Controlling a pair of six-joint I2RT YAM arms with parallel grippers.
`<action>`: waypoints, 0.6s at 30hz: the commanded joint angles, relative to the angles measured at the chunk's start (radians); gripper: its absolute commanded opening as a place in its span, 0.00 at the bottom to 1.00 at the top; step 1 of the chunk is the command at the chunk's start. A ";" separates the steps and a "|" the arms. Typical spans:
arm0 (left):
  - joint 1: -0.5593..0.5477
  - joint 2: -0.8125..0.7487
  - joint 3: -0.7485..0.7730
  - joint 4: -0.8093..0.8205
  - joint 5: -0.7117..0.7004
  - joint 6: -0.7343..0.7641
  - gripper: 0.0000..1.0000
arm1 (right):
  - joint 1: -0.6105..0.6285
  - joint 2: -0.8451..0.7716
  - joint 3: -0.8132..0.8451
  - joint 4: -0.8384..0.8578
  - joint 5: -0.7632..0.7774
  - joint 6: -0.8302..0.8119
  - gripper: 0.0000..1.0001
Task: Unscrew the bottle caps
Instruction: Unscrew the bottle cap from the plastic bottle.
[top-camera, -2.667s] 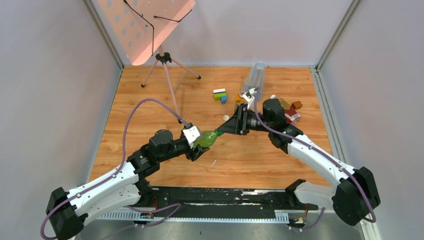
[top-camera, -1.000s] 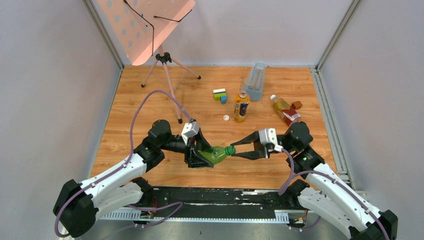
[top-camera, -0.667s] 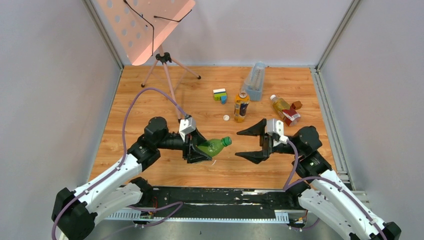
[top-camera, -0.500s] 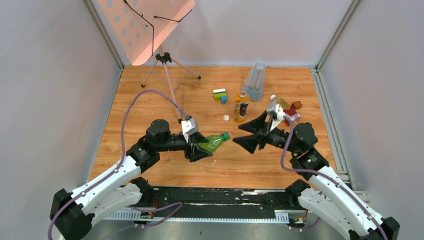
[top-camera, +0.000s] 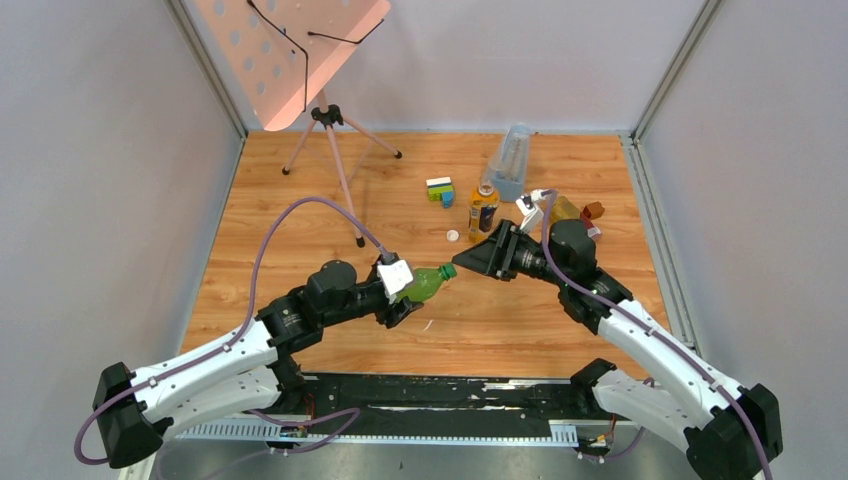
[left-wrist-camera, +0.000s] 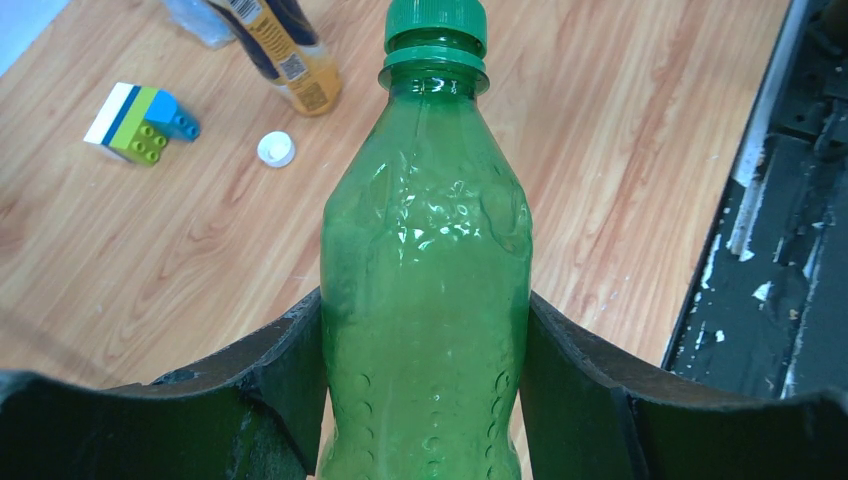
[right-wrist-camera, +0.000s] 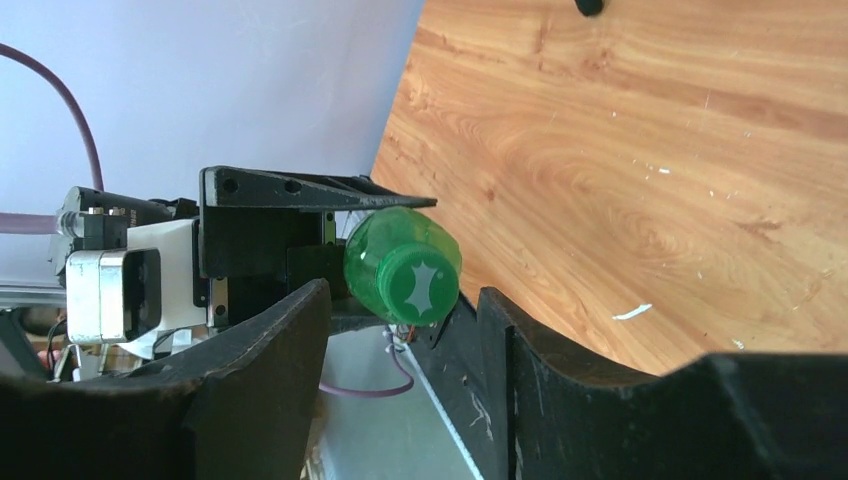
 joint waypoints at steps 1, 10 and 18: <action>-0.009 0.007 0.049 0.019 -0.052 0.046 0.00 | -0.001 0.034 0.058 0.022 -0.065 0.070 0.56; -0.014 0.006 0.051 0.025 -0.051 0.050 0.00 | -0.001 0.136 0.070 0.045 -0.127 0.097 0.51; -0.012 -0.005 0.037 0.036 -0.051 0.043 0.00 | -0.001 0.159 0.060 0.102 -0.185 0.072 0.18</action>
